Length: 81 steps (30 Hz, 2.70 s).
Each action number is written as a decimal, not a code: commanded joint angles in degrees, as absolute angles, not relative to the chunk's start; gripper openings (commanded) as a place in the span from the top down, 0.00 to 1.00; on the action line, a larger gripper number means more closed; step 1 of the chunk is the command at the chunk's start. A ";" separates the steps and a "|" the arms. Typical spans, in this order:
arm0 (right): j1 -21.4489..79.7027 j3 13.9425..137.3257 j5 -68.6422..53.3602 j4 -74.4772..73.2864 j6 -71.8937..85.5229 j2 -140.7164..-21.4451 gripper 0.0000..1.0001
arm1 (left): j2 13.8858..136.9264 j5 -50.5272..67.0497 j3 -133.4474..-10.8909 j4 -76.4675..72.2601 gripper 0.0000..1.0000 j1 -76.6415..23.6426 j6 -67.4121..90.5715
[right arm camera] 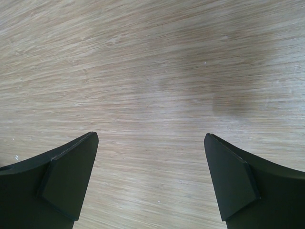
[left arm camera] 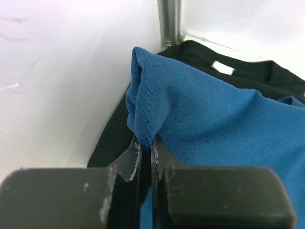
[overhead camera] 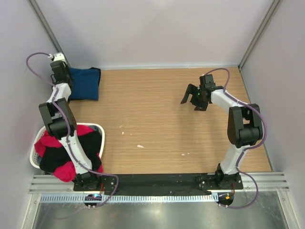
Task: Fold and stack the t-shirts
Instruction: Neatly place the folded tshirt to the corner, then reset both grippers
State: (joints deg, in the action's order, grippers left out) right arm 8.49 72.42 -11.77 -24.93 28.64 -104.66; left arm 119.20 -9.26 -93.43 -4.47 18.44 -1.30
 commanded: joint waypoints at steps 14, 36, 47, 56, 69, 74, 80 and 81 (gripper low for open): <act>8.35 72.86 -12.66 -24.61 29.00 -104.50 0.00 | 127.18 -4.75 -103.44 -10.02 0.95 20.74 3.78; 9.14 63.91 -17.66 -14.43 27.69 -94.32 0.00 | 100.58 6.14 -73.13 -14.95 0.00 21.18 14.24; 9.14 57.48 -14.59 -11.68 25.32 -73.93 0.00 | 73.32 1.94 -52.03 -9.86 0.00 11.36 19.16; 9.05 58.18 -6.60 -17.30 22.50 -55.82 0.00 | 55.83 7.21 -48.36 7.20 0.00 4.22 28.74; 9.14 34.73 9.22 -8.44 30.31 -32.79 0.00 | 41.93 0.44 -40.78 21.71 0.00 2.29 34.71; 9.23 31.46 9.23 -7.47 31.82 -33.13 0.00 | 40.61 -1.93 -39.03 21.45 0.00 2.11 34.10; 9.14 33.84 8.44 -8.97 31.03 -36.74 0.00 | 39.90 -1.49 -38.41 21.18 0.00 1.93 34.10; 9.14 33.92 8.44 -8.88 30.85 -36.91 0.00 | 39.82 -1.41 -38.41 21.09 0.00 2.02 34.10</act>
State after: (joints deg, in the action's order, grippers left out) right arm 8.91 31.22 7.20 -11.84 30.39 -36.42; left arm 40.73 -0.49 -38.52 22.15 2.20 34.06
